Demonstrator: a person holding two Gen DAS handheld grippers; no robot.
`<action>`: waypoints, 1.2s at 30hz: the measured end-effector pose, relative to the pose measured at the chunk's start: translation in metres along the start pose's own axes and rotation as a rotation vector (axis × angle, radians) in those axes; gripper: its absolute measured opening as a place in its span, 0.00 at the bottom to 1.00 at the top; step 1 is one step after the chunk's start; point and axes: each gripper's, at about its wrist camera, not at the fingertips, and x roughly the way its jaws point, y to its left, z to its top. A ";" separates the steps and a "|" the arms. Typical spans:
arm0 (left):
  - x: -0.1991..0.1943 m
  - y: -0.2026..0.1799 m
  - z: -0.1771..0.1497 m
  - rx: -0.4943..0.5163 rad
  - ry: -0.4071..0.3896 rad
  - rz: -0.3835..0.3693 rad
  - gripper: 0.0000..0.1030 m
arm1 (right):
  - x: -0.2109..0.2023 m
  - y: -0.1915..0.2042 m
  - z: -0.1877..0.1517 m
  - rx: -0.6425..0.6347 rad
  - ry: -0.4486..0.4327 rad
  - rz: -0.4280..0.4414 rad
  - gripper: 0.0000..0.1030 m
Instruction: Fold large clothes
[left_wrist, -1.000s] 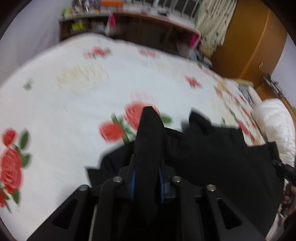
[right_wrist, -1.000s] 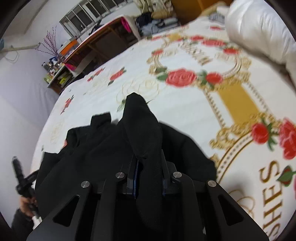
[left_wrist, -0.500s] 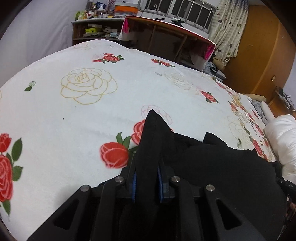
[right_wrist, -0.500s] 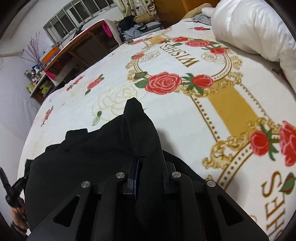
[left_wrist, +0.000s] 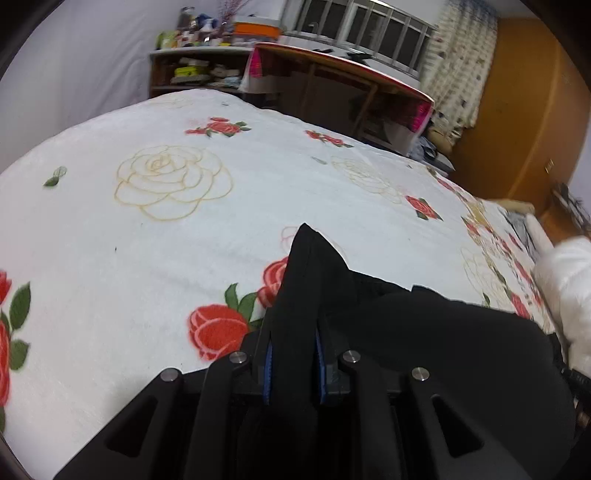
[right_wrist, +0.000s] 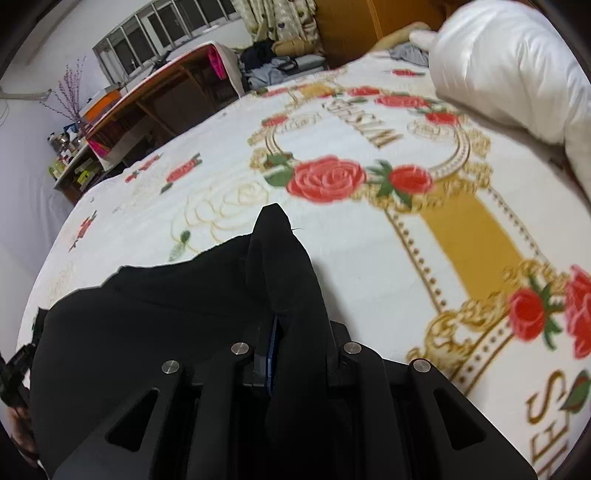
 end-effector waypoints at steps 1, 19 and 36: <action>-0.009 -0.005 0.003 0.029 -0.031 0.013 0.18 | -0.002 0.002 0.001 -0.006 -0.008 -0.007 0.16; 0.011 -0.010 0.002 0.067 0.045 0.081 0.33 | 0.011 0.005 0.010 -0.040 0.052 -0.071 0.29; -0.138 -0.029 -0.060 0.161 -0.096 -0.113 0.51 | -0.128 0.061 -0.091 -0.178 -0.120 0.095 0.46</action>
